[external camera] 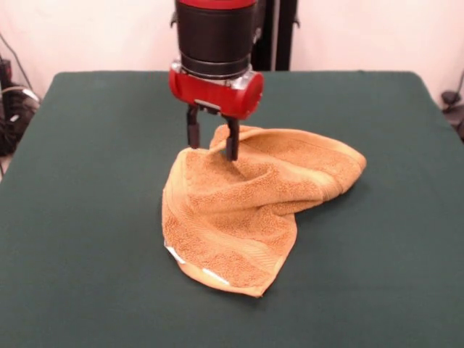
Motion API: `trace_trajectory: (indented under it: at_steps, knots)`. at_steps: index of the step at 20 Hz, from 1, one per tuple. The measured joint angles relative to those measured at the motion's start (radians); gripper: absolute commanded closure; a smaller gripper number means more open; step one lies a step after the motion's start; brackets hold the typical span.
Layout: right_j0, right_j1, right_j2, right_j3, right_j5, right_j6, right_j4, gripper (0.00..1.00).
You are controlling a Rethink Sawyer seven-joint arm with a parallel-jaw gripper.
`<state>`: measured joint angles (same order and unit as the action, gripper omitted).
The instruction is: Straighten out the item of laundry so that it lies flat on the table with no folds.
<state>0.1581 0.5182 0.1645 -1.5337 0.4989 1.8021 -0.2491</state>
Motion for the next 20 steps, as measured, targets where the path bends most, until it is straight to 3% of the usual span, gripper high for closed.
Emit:
trace_trajectory:
  at_steps: [12, 20]
  knots:
    - [-0.009, 0.006, -0.001, -0.066, -0.006, 0.0, 0.0, 0.0]
    - [0.009, -0.019, -0.005, -0.116, -0.107, 0.0, 0.004, 0.0]
